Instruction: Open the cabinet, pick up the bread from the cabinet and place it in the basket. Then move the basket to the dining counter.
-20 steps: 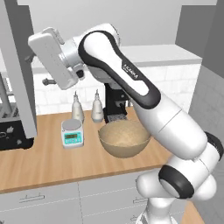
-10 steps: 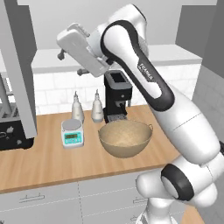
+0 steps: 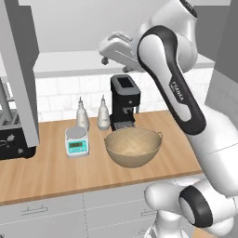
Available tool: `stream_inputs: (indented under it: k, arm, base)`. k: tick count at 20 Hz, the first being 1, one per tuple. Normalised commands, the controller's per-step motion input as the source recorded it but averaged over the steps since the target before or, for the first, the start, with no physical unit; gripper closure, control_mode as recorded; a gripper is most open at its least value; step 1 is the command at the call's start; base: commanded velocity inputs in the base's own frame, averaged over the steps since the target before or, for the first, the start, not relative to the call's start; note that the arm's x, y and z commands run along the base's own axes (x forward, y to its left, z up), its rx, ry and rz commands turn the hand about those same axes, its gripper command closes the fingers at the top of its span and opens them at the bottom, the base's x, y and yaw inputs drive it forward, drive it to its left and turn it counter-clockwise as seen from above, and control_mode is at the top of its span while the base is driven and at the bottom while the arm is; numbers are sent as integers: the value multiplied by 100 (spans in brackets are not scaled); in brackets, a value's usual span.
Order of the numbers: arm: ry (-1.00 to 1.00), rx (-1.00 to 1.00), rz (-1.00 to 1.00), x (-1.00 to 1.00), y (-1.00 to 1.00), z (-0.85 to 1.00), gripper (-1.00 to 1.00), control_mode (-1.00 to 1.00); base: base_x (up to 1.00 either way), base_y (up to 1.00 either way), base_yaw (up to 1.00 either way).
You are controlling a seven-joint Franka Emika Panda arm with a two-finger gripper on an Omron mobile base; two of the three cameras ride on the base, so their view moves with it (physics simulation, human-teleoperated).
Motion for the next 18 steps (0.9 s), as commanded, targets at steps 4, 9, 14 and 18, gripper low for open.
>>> stream_inputs:
  k: [4,9,14,18]
  arm:
    - [-44,-29,-13,3,-100,-15,-100,-100]
    - [-11,-16,-18,32,-94,6,-100,-100]
    - [-1,-9,-12,15,-74,3,-100,-100]
    - [-2,-3,-10,78,-15,0,-100,-100]
  base:
    - [0,0,0]
    - [0,0,0]
    - [0,0,0]
    - [0,0,0]
